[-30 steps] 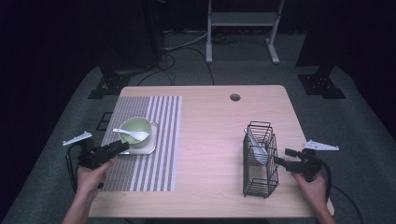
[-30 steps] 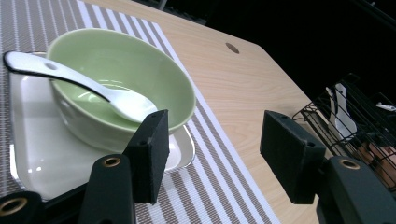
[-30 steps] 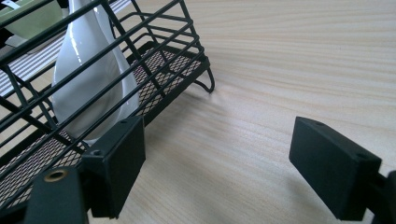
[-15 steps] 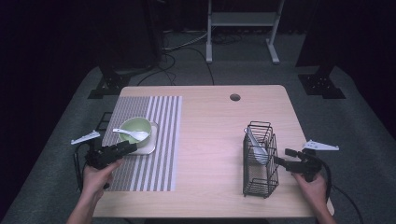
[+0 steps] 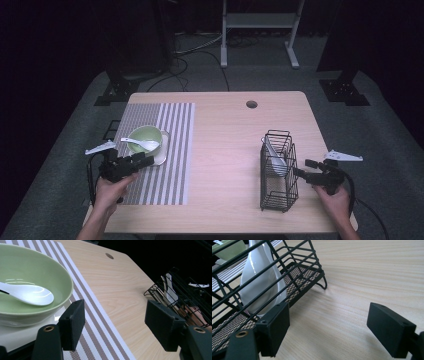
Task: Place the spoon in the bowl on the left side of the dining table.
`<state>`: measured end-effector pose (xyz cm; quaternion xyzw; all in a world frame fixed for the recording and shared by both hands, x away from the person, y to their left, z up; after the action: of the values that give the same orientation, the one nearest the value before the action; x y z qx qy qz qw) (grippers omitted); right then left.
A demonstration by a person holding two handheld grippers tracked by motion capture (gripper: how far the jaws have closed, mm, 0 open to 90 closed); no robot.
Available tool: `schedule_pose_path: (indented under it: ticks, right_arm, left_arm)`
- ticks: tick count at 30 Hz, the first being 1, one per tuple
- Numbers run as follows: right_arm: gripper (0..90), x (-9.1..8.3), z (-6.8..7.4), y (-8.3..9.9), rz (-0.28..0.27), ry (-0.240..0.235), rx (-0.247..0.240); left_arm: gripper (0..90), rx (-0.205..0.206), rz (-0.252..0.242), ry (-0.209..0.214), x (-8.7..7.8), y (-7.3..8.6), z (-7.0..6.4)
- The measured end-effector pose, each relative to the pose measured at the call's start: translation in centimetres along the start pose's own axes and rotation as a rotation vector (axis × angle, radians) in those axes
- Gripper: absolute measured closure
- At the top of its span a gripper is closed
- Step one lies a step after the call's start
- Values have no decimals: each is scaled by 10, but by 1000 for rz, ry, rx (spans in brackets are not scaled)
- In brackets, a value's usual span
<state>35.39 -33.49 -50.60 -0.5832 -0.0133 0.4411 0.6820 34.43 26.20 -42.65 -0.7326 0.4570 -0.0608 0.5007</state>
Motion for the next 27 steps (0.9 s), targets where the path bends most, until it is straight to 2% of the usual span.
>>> schedule_pose_path:
  ticks: [10,27]
  right_arm:
    - [174,0,0,0,0,0,0]
    - [174,0,0,0,0,2,-2]
  left_arm:
    - [269,15,27,22,10,4,-8]
    - [189,32,61,30,24,12,-17]
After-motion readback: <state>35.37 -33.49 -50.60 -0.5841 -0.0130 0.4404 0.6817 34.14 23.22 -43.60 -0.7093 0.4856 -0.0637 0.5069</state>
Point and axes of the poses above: each handheld gripper's, and its own axes: x roughly forward along the jaws, y roughly out of its underside, z roughly to its left, the point moved 4 cm from there along x, roughly forward along the jaws
